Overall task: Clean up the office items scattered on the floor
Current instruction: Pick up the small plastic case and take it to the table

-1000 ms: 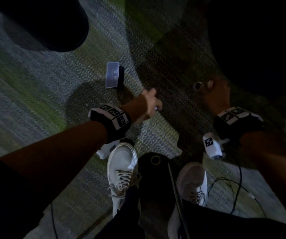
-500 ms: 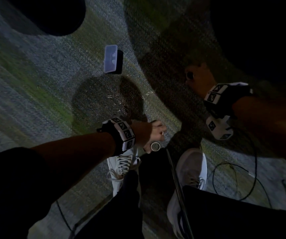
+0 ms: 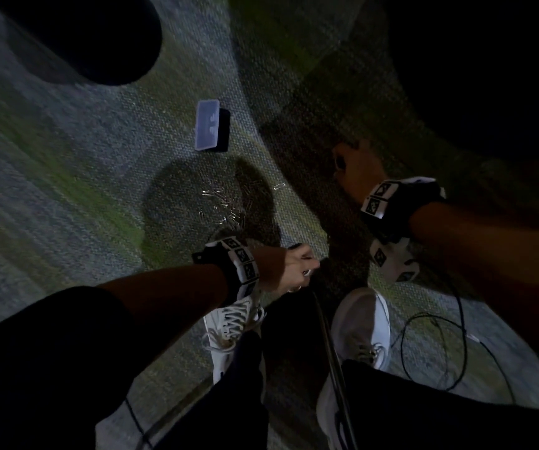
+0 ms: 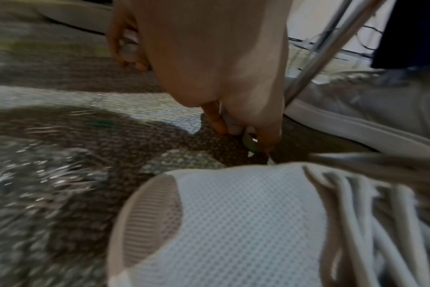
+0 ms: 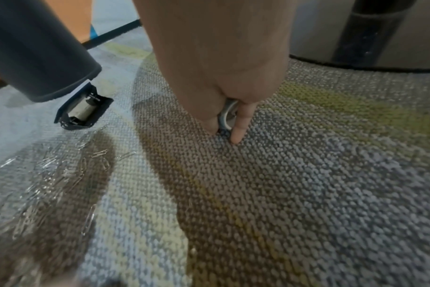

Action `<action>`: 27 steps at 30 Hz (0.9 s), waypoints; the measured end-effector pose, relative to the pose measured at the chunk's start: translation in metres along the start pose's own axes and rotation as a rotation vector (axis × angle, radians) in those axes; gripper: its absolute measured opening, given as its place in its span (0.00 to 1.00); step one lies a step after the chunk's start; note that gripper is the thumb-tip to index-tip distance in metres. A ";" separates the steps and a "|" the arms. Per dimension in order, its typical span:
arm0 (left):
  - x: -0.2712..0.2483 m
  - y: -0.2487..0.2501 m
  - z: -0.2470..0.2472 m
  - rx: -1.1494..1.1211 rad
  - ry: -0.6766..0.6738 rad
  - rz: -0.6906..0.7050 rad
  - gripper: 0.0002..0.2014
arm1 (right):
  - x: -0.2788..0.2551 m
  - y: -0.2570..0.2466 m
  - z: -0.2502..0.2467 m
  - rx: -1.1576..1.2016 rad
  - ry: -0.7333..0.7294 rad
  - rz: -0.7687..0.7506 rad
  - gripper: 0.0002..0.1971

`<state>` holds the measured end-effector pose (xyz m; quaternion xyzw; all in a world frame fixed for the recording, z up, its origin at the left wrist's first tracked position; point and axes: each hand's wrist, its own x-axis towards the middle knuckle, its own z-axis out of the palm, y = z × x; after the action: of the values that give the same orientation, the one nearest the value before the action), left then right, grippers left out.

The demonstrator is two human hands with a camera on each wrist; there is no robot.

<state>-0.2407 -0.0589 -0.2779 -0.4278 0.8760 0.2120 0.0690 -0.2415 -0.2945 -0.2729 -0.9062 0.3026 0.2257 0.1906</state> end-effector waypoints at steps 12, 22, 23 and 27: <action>-0.091 -0.086 -0.095 -0.410 0.217 -0.708 0.23 | 0.002 -0.034 -0.044 0.187 -0.013 -0.277 0.12; -0.268 -0.077 -0.328 -0.273 0.574 -1.052 0.22 | -0.075 -0.166 -0.275 0.592 -0.100 -0.256 0.12; -0.285 -0.072 -0.355 -0.237 0.625 -1.090 0.22 | -0.088 -0.181 -0.304 0.656 -0.079 -0.248 0.17; -0.335 -0.041 -0.454 -0.209 0.930 -1.225 0.23 | -0.138 -0.232 -0.405 0.769 0.156 -0.365 0.16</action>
<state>0.0282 -0.0355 0.2194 -0.8850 0.3978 0.0163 -0.2415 -0.0740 -0.2535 0.1824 -0.8223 0.2129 -0.0098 0.5277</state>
